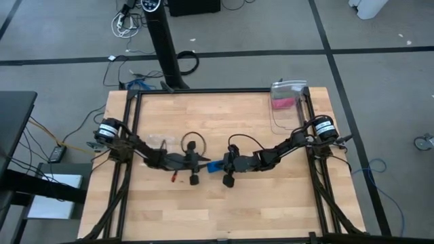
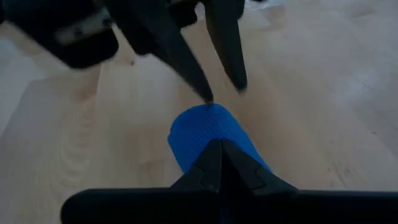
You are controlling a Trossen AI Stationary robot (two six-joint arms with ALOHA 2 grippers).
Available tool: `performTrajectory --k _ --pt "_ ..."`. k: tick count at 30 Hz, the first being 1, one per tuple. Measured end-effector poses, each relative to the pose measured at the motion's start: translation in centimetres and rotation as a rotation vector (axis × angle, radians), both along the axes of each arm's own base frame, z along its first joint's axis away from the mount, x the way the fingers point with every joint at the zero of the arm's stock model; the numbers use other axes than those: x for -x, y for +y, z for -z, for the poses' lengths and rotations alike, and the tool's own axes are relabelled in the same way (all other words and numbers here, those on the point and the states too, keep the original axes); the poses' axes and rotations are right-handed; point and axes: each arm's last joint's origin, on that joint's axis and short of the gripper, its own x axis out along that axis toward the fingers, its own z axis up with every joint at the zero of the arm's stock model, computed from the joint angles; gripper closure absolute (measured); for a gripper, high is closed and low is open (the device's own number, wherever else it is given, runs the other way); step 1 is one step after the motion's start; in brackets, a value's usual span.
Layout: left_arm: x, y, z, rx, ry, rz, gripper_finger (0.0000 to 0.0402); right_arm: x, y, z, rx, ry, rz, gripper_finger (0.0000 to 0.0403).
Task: Roll bandage
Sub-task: Roll the blue bandage
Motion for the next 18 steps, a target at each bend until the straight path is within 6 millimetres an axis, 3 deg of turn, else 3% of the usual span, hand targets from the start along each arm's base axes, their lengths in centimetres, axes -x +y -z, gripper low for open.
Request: performTrajectory --k 6,18 --pt "-1.7 -0.3 -0.3 -0.029 0.093 -0.010 0.0316 0.2 0.5 0.2 -0.014 0.020 -0.011 0.0402" --pt "-1.4 -0.3 0.2 -0.022 0.138 -0.021 0.0316 0.7 1.7 -0.8 0.001 -0.012 -0.049 0.0375"
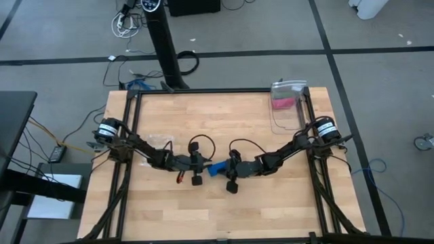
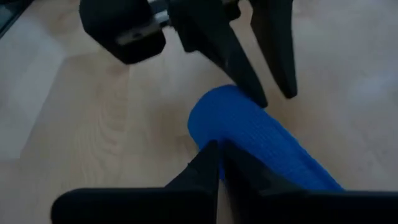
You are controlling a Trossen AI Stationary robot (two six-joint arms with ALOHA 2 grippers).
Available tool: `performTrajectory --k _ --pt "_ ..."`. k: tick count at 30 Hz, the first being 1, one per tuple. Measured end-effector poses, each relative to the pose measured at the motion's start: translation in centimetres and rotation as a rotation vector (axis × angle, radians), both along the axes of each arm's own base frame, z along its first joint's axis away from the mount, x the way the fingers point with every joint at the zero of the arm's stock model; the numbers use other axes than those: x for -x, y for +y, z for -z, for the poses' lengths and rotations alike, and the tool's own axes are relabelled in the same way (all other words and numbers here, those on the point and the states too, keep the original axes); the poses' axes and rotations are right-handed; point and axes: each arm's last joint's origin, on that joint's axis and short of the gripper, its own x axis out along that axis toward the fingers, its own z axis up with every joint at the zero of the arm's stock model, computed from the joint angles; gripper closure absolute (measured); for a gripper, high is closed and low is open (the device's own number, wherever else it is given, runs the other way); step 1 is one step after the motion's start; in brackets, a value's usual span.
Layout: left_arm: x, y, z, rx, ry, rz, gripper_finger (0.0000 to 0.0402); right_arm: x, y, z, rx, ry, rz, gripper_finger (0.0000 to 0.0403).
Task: Roll bandage
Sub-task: Roll the blue bandage, then put the blue rolled bandage into the transparent zip bag
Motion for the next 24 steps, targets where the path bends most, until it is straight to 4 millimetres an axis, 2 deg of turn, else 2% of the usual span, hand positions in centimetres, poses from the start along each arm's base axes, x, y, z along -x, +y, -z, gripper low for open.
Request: performTrajectory --k 9,14,18,24 --pt "0.1 0.0 0.2 -0.018 0.023 0.004 0.0316 0.4 0.7 -3.0 0.035 -0.089 -0.021 0.0360" --pt "0.6 0.1 0.0 -0.108 0.095 -0.007 0.0316 0.5 0.4 -3.4 0.075 -0.083 -0.002 0.0362" --pt "1.9 0.0 -1.9 -0.116 0.171 -0.008 0.0316 0.5 0.5 -3.4 0.083 -0.084 -0.008 0.0360" --pt "5.5 -1.6 -6.0 -0.045 0.287 0.025 0.0316 0.5 0.5 -3.4 0.091 -0.082 -0.013 0.0353"
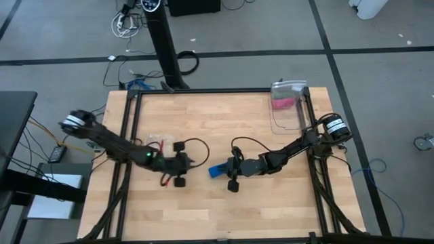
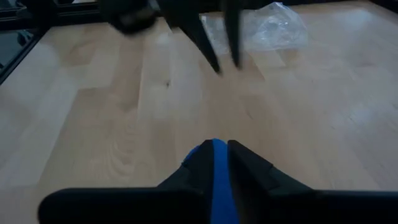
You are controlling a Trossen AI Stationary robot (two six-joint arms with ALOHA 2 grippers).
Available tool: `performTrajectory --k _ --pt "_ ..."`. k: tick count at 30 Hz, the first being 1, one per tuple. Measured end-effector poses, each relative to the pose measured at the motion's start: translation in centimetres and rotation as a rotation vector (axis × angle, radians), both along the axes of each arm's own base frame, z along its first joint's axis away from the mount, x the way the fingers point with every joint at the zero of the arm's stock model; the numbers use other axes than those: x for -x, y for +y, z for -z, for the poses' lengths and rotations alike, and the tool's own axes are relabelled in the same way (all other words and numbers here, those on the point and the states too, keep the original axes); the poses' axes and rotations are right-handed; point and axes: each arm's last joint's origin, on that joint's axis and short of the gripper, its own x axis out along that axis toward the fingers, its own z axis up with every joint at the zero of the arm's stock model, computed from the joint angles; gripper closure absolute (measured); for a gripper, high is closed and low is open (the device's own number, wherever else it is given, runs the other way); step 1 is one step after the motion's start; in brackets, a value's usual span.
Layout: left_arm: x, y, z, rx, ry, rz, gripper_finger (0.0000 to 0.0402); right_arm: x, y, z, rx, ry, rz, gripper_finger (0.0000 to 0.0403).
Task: Roll bandage
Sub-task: Put the blue rolled bandage into the transparent zip bag
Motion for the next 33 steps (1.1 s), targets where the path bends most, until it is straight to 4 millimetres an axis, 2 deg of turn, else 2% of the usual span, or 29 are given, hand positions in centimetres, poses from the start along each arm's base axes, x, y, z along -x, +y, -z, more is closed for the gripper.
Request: performTrajectory --k 2,7,13,22,29,33 --pt "1.3 -0.8 -1.0 0.021 0.100 -0.007 0.0316 0.0 0.0 0.0 0.001 0.005 -0.002 0.0351" --pt "4.8 -2.7 -1.5 -0.016 0.384 -0.070 0.0316 0.0 0.0 0.1 0.002 0.011 -0.003 0.0350" --pt "7.6 -3.8 -0.8 -0.062 0.523 -0.188 0.0301 0.0 0.0 0.1 0.003 0.013 -0.003 0.0346" --pt "8.8 -4.0 0.5 -0.214 0.598 -0.270 0.0251 0.1 0.1 0.1 0.002 0.011 -0.005 0.0343" --pt "9.0 -3.7 2.4 -0.324 0.634 -0.283 0.0248 0.0 0.1 0.0 0.001 0.010 -0.005 0.0343" --pt "9.0 -3.7 3.2 -0.319 0.632 -0.280 0.0252 0.0 0.1 0.0 0.000 0.008 -0.006 0.0342"
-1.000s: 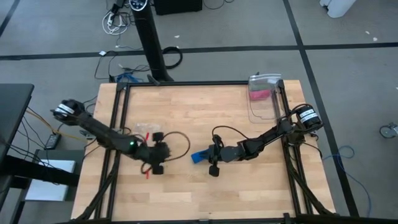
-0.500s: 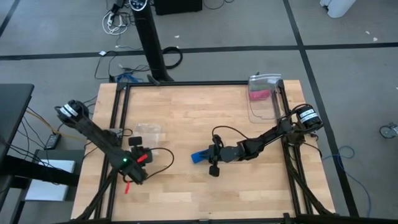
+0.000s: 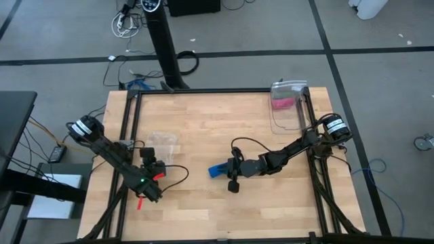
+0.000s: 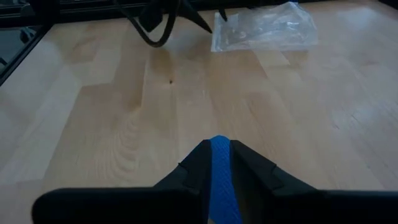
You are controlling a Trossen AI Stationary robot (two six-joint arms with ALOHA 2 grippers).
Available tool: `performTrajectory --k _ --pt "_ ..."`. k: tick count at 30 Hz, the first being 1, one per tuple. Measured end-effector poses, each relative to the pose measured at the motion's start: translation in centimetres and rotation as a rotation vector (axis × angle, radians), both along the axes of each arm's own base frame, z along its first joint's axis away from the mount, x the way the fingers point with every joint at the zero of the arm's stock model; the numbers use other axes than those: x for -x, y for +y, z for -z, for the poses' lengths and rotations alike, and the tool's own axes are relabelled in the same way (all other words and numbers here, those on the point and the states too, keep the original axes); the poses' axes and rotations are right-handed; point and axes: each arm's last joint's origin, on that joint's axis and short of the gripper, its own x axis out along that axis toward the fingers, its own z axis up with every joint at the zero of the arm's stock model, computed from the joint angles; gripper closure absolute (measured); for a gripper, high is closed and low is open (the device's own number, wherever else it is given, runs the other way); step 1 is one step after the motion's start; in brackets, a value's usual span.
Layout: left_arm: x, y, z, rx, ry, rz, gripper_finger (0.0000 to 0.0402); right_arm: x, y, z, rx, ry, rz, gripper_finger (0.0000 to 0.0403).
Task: Roll bandage
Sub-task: Put the blue rolled bandage into the transparent zip bag
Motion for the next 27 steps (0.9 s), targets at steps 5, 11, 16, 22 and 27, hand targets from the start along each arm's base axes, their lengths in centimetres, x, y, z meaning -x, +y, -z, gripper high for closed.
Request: performTrajectory --k 5,11,16,22,27 --pt "-0.3 -0.3 0.1 0.024 -0.023 0.024 0.0254 0.0 0.0 0.0 0.000 0.000 0.000 0.0342" --pt "-0.4 0.0 0.1 -0.017 -0.047 0.030 0.0254 0.0 0.0 0.0 0.000 -0.001 0.000 0.0341" --pt "-0.8 0.4 0.0 -0.046 -0.076 0.024 0.0270 0.0 0.0 0.0 -0.001 -0.002 -0.001 0.0343" --pt "-1.7 1.2 0.9 -0.023 -0.092 0.064 0.0346 0.1 0.2 0.0 -0.002 0.000 -0.009 0.0348" --pt "-2.0 2.2 1.7 -0.032 -0.105 0.063 0.0392 0.2 0.6 0.0 0.008 0.001 -0.027 0.0352"
